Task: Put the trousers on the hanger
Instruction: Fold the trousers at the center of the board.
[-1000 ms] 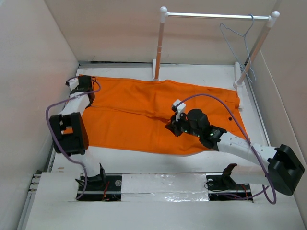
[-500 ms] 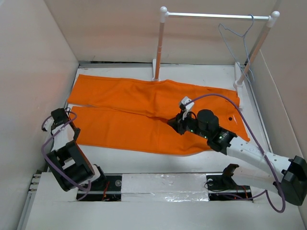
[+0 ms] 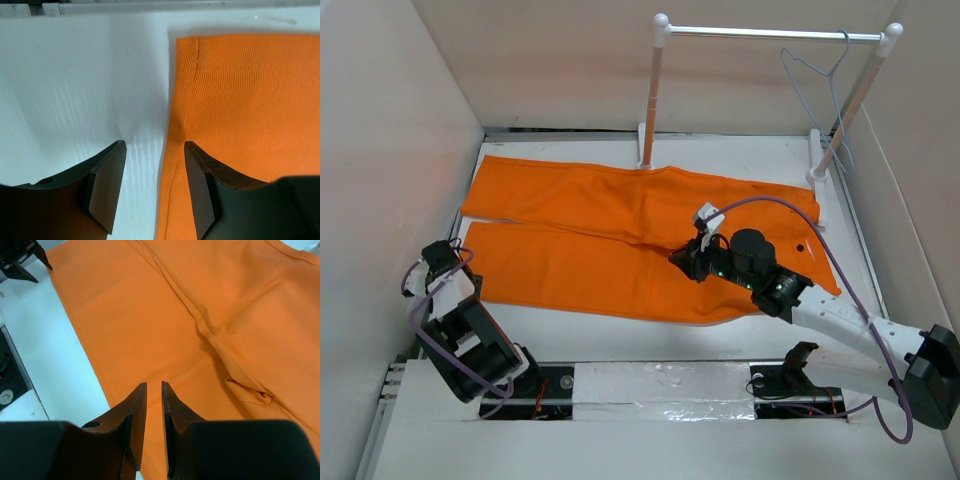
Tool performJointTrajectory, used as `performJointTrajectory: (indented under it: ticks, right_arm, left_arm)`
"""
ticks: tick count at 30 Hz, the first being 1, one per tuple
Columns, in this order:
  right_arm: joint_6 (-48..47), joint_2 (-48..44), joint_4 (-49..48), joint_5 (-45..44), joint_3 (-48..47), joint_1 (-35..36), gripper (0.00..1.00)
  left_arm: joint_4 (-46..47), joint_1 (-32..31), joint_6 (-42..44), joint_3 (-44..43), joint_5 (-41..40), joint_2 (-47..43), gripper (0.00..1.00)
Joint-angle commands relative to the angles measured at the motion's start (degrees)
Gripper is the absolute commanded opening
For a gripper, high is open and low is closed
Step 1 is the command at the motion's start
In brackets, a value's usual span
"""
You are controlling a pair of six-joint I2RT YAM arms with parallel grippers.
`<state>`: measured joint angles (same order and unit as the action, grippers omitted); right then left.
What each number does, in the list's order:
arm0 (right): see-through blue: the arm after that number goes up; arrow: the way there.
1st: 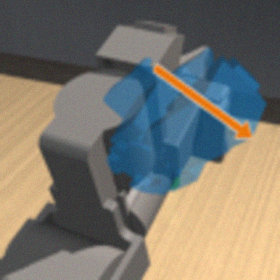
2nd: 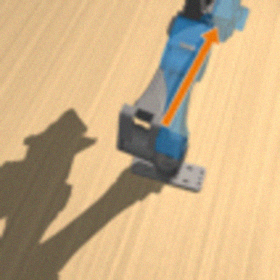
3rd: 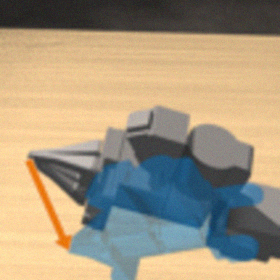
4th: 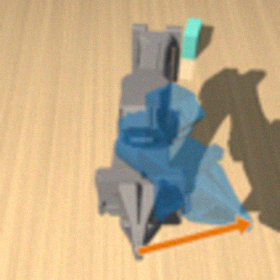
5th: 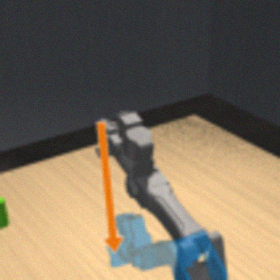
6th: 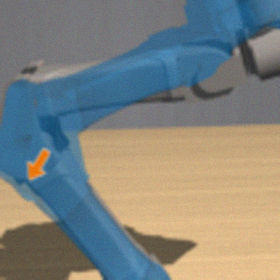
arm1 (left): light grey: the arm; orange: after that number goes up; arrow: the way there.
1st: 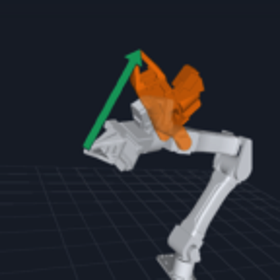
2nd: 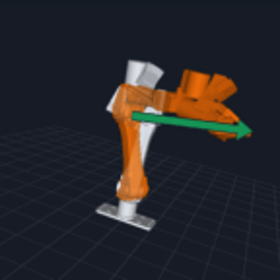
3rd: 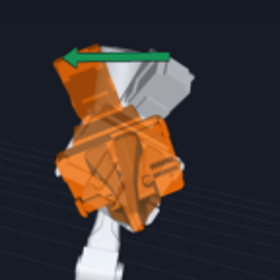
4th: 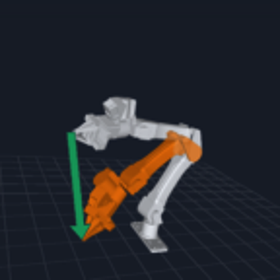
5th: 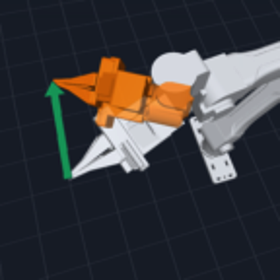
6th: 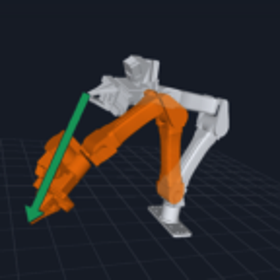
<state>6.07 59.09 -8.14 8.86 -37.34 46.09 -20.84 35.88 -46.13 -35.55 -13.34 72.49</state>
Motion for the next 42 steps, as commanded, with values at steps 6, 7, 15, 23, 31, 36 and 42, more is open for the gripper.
performJointTrajectory:
  ticks: [6,7,15,23,31,36,42]
  right_arm:
    - [-0.18,0.68,-2.76,0.98,-0.19,-0.29,0.24]
    - [-0.18,0.76,-2.84,0.98,-0.1,-0.29,0.24]
    - [-0.53,3.22,-2.76,0.98,-0.98,0.32,0.24]
    - [-0.62,3.49,-2.41,0.45,-1.15,0.32,0.24]
    - [-0.44,2.35,-1.7,-1.3,-0.89,0.32,0.24]
    - [0.34,1.47,-1.79,-4.72,0.16,-0.73,0.17]
    - [5.17,-0.02,1.9,-8.25,1.22,-9.07,0.0]
  left_arm:
    - [10.02,1.65,-0.01,2.5,3.94,6.43,0.48]
    - [10.55,1.65,0.16,1.89,3.5,7.05,0.48]
    - [13.46,1.65,0.87,4.7,5.87,1.52,0.28]
    - [11.88,0.51,1.74,2.15,5.7,6.61,0.42]
    - [12.05,0.51,1.83,2.51,6.74,4.59,0.0]
    - [12.14,-0.63,3.94,-0.48,11.57,-3.3,0.0]
    - [11.53,-0.63,6.75,-2.86,20.54,-21.49,0.0]
